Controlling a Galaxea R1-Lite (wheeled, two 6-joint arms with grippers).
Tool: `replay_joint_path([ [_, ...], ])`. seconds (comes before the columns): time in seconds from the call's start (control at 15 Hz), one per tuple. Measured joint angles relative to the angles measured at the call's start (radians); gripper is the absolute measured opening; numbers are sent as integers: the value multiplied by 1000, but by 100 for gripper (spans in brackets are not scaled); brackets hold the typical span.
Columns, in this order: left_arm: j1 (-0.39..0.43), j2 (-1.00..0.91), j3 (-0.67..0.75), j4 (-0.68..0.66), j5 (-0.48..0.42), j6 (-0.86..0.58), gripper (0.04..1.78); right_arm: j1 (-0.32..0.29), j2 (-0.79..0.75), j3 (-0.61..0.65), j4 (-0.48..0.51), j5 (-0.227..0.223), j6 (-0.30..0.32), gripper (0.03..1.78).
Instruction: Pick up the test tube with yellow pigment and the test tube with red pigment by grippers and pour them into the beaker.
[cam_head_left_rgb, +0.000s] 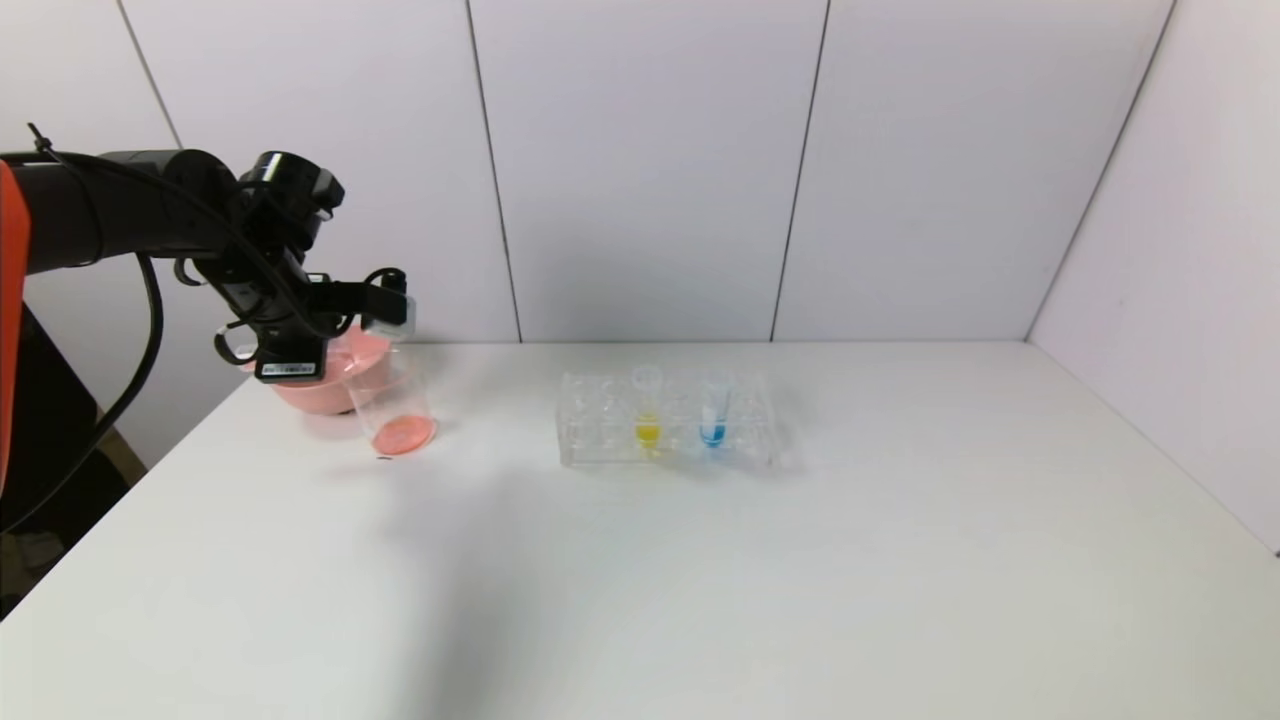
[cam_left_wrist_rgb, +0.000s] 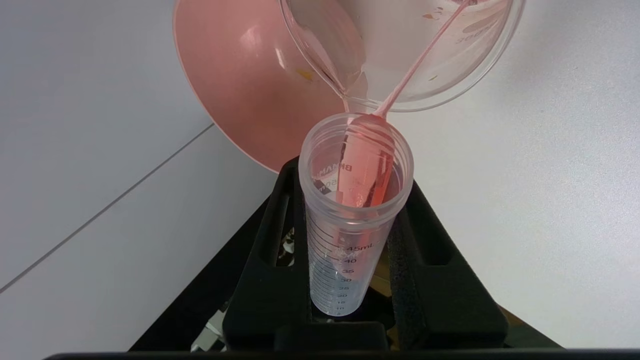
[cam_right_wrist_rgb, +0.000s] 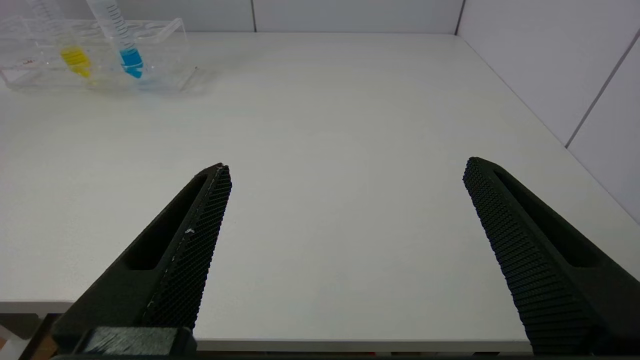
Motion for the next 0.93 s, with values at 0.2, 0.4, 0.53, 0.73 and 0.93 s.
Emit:
replay_joint_path([
  [0.2, -2, 0, 0, -6, 0, -1, 45, -1, 0, 0, 0, 0, 0, 170],
  [0.4, -8, 0, 0, -19, 0, -2, 45, -1, 0, 0, 0, 0, 0, 170],
  [0.53, -10, 0, 0, -21, 1, -3, 45, -1, 0, 0, 0, 0, 0, 170],
  [0.73, -12, 0, 0, -22, 3, -3, 45, -1, 0, 0, 0, 0, 0, 170],
  [0.93, -17, 4, -1, -26, 39, -4, 45, 0, 0, 0, 0, 0, 0, 170],
])
